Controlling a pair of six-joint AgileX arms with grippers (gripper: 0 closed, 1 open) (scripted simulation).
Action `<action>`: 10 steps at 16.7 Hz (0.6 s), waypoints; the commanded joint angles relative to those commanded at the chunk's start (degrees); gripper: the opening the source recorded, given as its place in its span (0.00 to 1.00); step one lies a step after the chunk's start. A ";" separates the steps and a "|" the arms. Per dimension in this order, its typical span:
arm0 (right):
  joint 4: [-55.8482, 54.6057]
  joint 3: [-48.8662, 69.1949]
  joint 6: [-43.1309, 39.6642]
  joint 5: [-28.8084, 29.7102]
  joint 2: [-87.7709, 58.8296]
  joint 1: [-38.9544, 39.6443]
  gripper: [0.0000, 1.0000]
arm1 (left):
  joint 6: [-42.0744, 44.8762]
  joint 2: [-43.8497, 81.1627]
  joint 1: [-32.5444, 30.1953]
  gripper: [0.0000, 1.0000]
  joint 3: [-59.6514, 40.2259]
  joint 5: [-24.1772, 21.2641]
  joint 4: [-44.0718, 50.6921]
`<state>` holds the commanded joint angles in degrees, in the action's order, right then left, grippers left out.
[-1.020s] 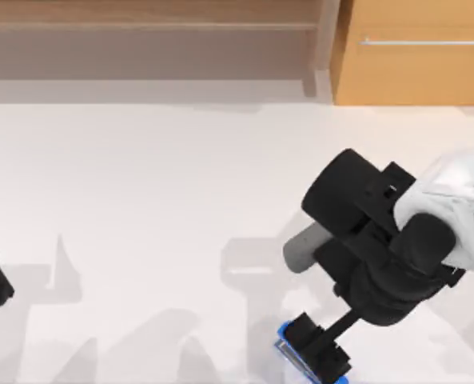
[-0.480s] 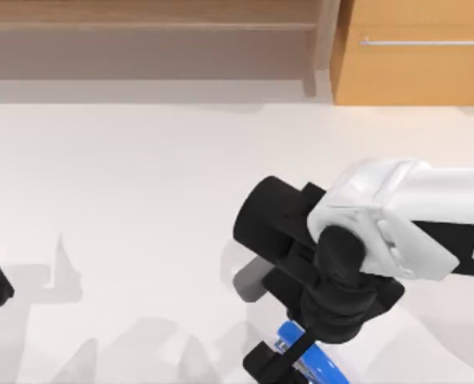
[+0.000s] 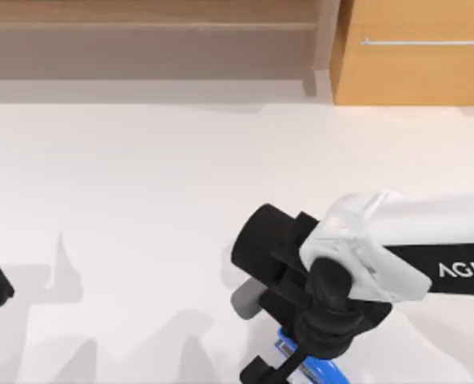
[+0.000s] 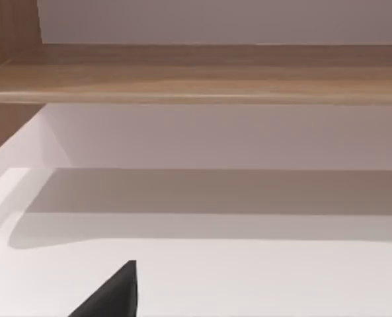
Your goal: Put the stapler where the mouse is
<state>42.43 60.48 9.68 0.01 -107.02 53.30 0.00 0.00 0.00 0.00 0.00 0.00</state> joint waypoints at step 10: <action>-1.55 -0.90 0.05 0.01 -0.96 0.04 0.62 | 0.00 0.00 0.00 1.00 0.00 0.00 0.00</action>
<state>40.89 59.58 9.73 0.01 -107.98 53.34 0.00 0.00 0.00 0.00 0.00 0.00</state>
